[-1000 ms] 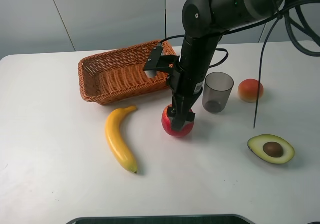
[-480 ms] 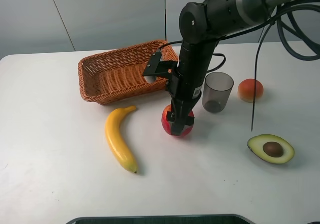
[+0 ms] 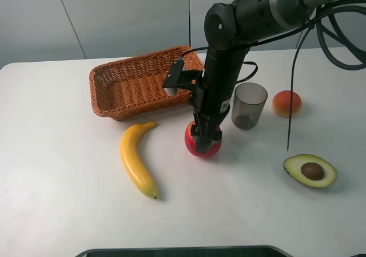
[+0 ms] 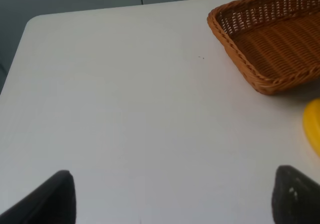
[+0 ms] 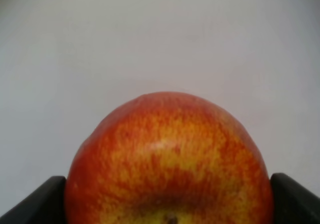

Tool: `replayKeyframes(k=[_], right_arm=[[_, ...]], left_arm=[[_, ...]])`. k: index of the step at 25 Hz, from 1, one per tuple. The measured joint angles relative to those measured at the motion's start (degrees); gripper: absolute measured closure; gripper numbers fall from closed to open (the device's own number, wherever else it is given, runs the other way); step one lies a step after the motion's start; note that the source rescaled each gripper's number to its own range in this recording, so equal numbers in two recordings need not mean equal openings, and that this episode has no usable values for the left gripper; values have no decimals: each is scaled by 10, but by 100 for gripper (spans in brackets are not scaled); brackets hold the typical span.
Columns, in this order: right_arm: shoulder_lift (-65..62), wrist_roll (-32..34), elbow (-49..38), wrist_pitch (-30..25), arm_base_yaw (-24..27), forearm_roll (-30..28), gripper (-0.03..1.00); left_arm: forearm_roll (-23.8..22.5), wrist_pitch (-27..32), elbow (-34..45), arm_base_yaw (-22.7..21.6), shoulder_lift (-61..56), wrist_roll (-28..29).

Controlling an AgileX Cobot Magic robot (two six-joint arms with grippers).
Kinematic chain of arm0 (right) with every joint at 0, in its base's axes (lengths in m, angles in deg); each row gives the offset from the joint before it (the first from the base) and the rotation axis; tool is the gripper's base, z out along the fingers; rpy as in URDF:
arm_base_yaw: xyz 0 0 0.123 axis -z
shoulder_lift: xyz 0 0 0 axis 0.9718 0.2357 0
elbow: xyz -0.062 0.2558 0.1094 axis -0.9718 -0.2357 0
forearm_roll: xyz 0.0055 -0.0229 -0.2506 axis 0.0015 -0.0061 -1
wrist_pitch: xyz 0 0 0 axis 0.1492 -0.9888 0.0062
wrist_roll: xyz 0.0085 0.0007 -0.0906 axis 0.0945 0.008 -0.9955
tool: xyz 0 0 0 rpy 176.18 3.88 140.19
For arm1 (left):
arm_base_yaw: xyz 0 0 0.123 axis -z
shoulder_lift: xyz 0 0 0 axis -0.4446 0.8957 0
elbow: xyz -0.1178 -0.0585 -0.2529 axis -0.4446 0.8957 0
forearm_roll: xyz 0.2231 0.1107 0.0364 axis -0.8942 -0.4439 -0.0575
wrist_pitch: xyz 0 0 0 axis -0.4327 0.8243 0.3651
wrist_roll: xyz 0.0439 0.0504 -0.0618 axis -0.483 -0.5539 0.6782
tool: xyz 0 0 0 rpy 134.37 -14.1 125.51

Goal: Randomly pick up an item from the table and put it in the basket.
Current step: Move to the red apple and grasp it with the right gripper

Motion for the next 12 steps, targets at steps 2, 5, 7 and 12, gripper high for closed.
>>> replayKeyframes(k=[2,5,7,12], right_arm=[[0,0,0,0,0,0,93],[0,0,0,0,0,0,93],[0,0,0,0,0,0,93],[0,0,0,0,0,0,93]], left_arm=[[0,0,0,0,0,0],[0,0,0,0,0,0],[0,0,0,0,0,0],[0,0,0,0,0,0]])
